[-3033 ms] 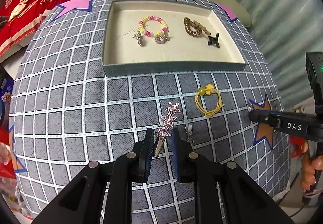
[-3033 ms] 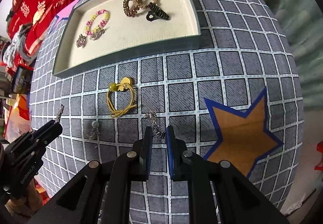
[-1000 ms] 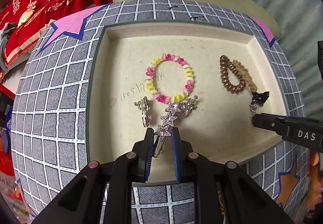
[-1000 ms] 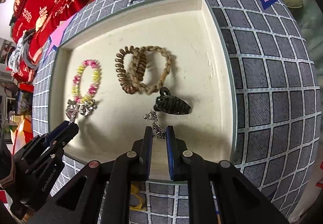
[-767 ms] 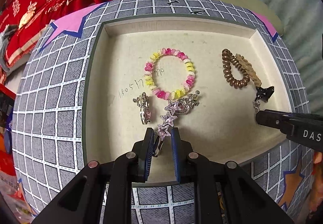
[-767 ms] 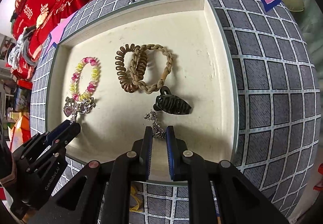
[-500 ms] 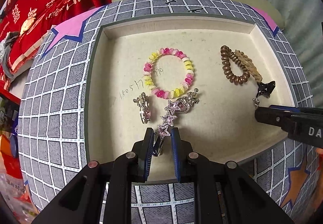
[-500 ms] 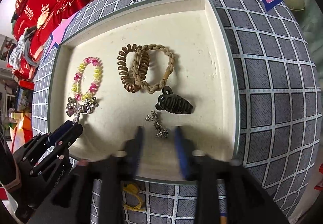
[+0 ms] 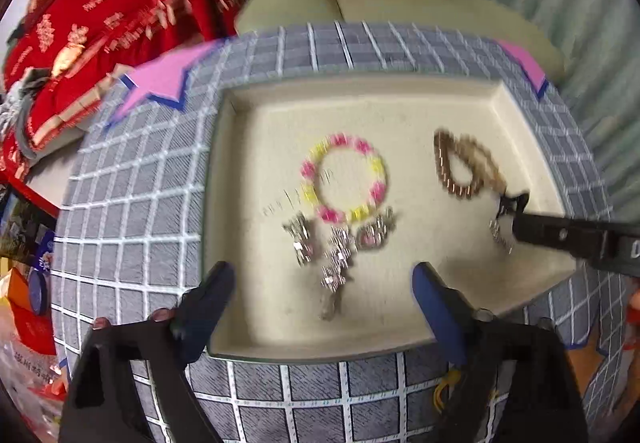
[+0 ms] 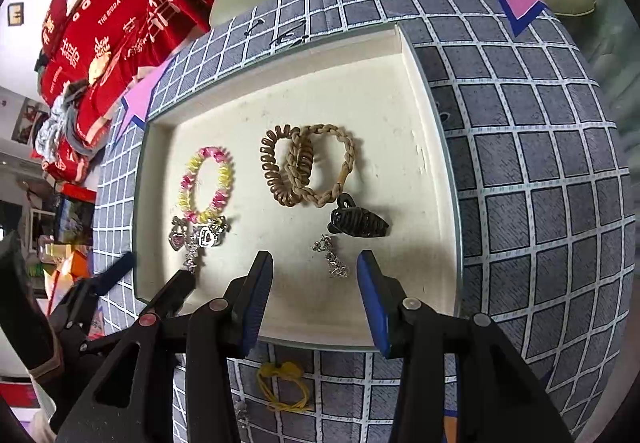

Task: Organize jewelry
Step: 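Open both tools to drop the star clip and silver chain in the tray, then move both tools back toward the small silver charm and yellow hair tie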

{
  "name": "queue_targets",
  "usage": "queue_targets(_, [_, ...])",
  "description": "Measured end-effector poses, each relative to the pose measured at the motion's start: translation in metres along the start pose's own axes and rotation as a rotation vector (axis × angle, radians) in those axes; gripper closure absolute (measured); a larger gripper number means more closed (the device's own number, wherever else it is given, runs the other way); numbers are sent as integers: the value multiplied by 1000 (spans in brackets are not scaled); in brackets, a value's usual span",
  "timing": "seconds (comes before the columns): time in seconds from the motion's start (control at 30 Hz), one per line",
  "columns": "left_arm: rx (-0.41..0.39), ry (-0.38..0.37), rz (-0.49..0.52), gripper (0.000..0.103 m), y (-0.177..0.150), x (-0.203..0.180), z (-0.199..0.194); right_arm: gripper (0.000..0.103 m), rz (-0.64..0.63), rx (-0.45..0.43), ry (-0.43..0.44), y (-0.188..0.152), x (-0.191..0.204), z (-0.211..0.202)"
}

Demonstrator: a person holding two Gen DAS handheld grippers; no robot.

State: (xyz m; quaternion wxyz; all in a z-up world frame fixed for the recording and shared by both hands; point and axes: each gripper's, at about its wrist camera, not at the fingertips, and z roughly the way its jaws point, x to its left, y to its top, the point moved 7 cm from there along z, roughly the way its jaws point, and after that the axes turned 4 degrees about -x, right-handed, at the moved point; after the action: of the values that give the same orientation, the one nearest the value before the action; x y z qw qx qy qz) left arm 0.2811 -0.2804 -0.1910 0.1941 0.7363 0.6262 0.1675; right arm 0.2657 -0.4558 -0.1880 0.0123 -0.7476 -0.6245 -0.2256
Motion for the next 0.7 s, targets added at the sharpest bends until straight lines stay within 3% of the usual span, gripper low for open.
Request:
queue_targets(0.2, [-7, -4, -13, 5, 4, 4, -11, 54, 8, -13, 0, -3, 1, -13])
queue_targets(0.47, [3, -6, -51, 0, -8, 13, -28, 35, 28, -30, 18, -14, 3, -32])
queue_targets(0.7, [28, -14, -49, 0, -28, 16, -38, 32, 32, -31, 15, -31, 4, -43])
